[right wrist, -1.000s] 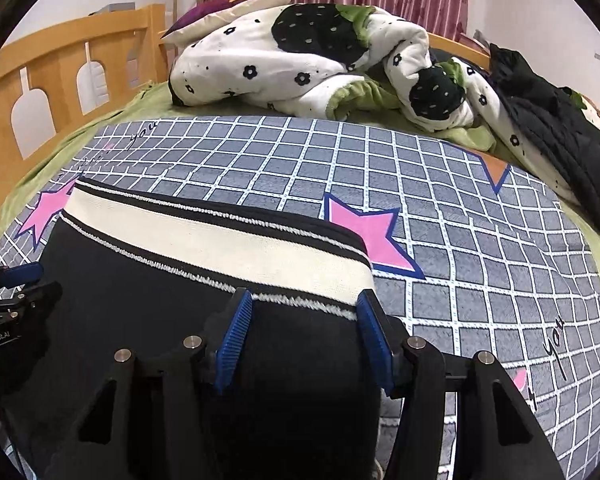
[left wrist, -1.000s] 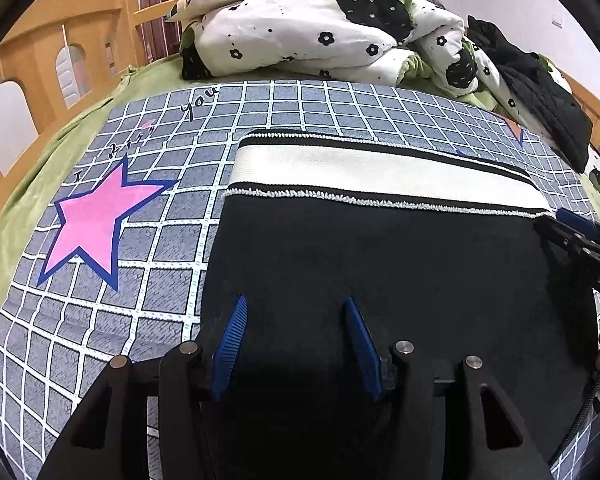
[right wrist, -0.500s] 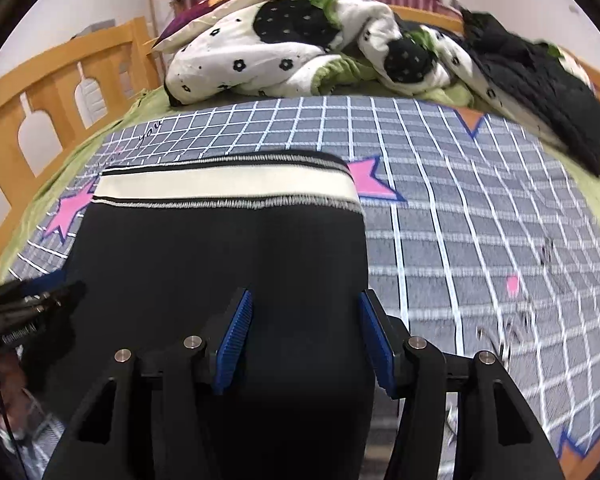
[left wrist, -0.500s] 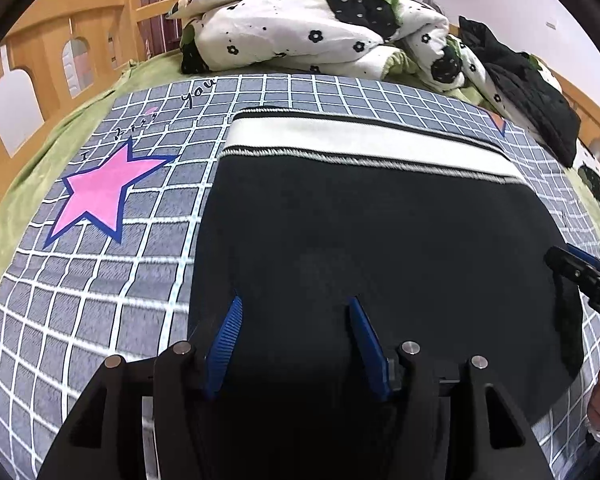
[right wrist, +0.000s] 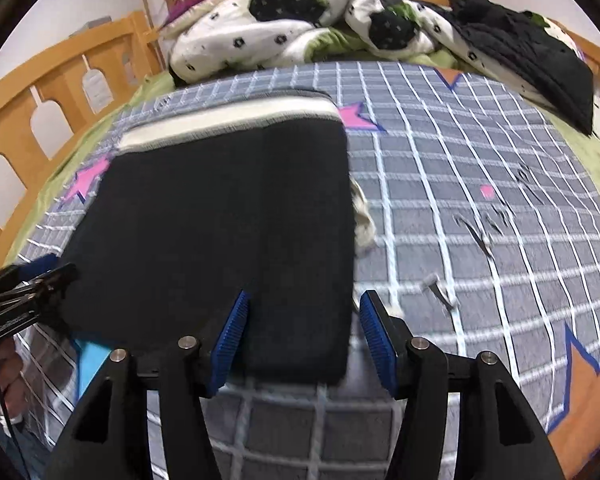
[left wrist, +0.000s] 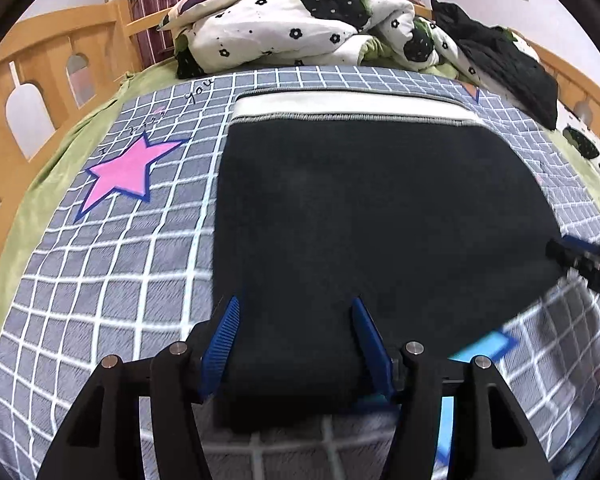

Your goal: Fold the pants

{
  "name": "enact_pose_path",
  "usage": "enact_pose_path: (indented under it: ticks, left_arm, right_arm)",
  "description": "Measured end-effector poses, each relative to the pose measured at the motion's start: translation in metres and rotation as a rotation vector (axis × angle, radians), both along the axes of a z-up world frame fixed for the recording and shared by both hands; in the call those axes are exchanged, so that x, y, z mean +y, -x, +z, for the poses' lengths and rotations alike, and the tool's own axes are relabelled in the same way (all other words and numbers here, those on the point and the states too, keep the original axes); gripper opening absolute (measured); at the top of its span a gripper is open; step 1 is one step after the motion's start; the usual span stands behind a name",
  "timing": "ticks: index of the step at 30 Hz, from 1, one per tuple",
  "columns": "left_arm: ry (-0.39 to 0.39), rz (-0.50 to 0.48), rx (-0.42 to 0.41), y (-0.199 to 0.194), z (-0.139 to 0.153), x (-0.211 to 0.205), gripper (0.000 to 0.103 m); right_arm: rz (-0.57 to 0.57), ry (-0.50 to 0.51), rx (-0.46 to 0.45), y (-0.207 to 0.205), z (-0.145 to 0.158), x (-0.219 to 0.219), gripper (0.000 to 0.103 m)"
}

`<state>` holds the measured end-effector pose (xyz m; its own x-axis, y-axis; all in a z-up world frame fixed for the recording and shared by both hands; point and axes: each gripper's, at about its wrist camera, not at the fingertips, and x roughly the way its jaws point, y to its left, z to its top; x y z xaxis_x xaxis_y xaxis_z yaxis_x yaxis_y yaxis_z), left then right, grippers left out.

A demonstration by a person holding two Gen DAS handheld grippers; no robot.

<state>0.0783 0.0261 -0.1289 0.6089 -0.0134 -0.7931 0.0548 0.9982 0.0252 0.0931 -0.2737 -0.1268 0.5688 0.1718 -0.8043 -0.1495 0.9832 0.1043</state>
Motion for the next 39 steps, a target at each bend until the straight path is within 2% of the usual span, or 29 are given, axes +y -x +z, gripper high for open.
enact_pose_path:
  ticks: [3, 8, 11, 16, 18, 21, 25, 28, 31, 35, 39]
  left_arm:
    - [0.057, 0.004, -0.053, 0.012, 0.010, 0.009, 0.057]
    - [0.153, -0.037, -0.093, 0.009, 0.019, 0.004, 0.057]
    - [0.113, -0.042, -0.029, -0.003, 0.004, -0.008, 0.057]
    - [-0.017, -0.100, -0.054, 0.007, -0.004, -0.023, 0.059]
    - [-0.017, -0.102, -0.056, 0.010, -0.004, -0.022, 0.059]
    - [0.011, -0.081, -0.036, 0.010, 0.000, -0.017, 0.059]
    - [0.017, -0.033, -0.008, 0.010, 0.010, -0.007, 0.059]
    - [0.050, -0.015, -0.007, 0.016, 0.023, 0.000, 0.059]
    - [0.073, -0.016, -0.037, 0.027, 0.041, 0.001, 0.059]
    - [0.045, -0.020, -0.084, 0.043, 0.056, -0.005, 0.059]
    - [0.030, -0.007, -0.095, 0.057, 0.064, -0.012, 0.059]
  right_arm:
    - [-0.022, 0.005, -0.029, 0.010, 0.003, -0.004, 0.056]
    - [0.012, -0.062, -0.109, 0.014, 0.020, 0.006, 0.056]
    - [0.039, -0.043, -0.101, 0.008, 0.014, 0.023, 0.057]
    - [0.080, 0.095, -0.125, 0.011, 0.003, 0.044, 0.062]
    - [0.100, 0.126, -0.131, 0.015, 0.002, 0.045, 0.062]
    - [0.093, 0.108, -0.116, 0.013, 0.002, 0.041, 0.062]
    - [0.071, 0.082, -0.059, 0.010, 0.005, 0.037, 0.062]
    - [0.073, 0.049, -0.014, 0.011, 0.012, 0.037, 0.062]
    - [0.054, 0.085, -0.055, 0.022, 0.026, 0.041, 0.062]
    - [0.050, 0.109, -0.094, 0.036, 0.045, 0.043, 0.062]
    - [0.020, 0.118, -0.112, 0.049, 0.058, 0.042, 0.062]
